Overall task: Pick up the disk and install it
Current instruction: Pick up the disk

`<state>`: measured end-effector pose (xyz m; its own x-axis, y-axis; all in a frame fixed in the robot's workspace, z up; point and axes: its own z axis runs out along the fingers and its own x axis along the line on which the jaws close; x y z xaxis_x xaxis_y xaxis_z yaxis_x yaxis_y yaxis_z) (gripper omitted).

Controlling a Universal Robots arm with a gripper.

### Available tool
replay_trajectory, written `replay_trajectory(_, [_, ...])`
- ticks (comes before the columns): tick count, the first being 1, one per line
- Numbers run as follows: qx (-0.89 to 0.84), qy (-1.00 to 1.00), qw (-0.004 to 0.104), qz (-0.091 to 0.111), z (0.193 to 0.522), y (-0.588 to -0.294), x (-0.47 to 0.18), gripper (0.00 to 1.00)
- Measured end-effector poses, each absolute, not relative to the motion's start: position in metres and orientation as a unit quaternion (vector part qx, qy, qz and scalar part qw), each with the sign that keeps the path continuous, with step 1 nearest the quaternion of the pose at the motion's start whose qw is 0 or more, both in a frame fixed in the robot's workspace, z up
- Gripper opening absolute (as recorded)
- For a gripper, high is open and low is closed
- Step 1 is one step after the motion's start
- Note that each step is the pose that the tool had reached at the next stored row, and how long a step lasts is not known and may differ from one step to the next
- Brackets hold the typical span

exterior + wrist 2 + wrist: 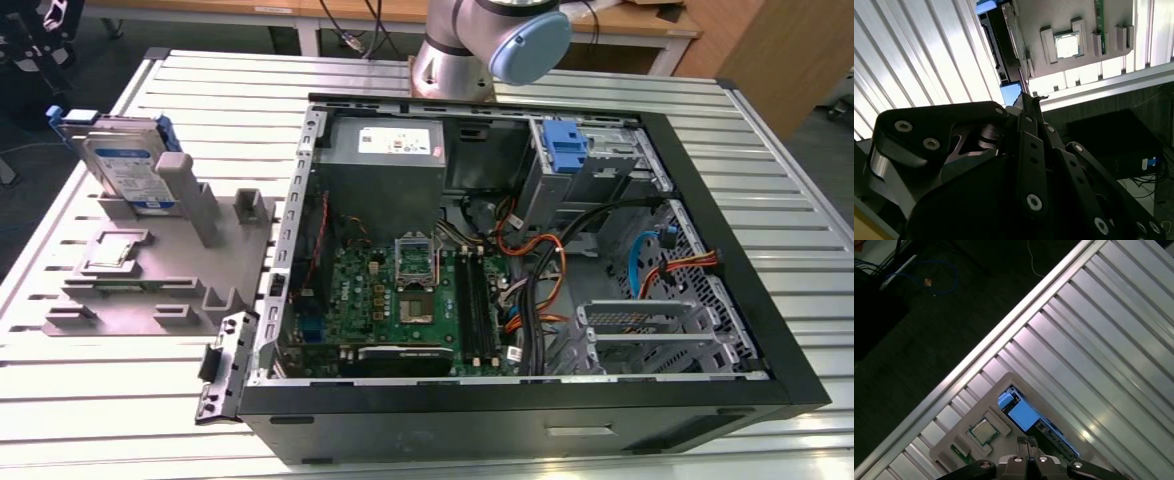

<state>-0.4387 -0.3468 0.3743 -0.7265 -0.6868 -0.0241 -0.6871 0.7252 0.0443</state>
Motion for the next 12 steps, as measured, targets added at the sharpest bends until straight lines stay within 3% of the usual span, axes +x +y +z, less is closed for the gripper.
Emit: replay_trajectory(12, [-0.4, 0.916, 0.002, 0.025, 0.3743, -0.3468, -0.4387, 0.1])
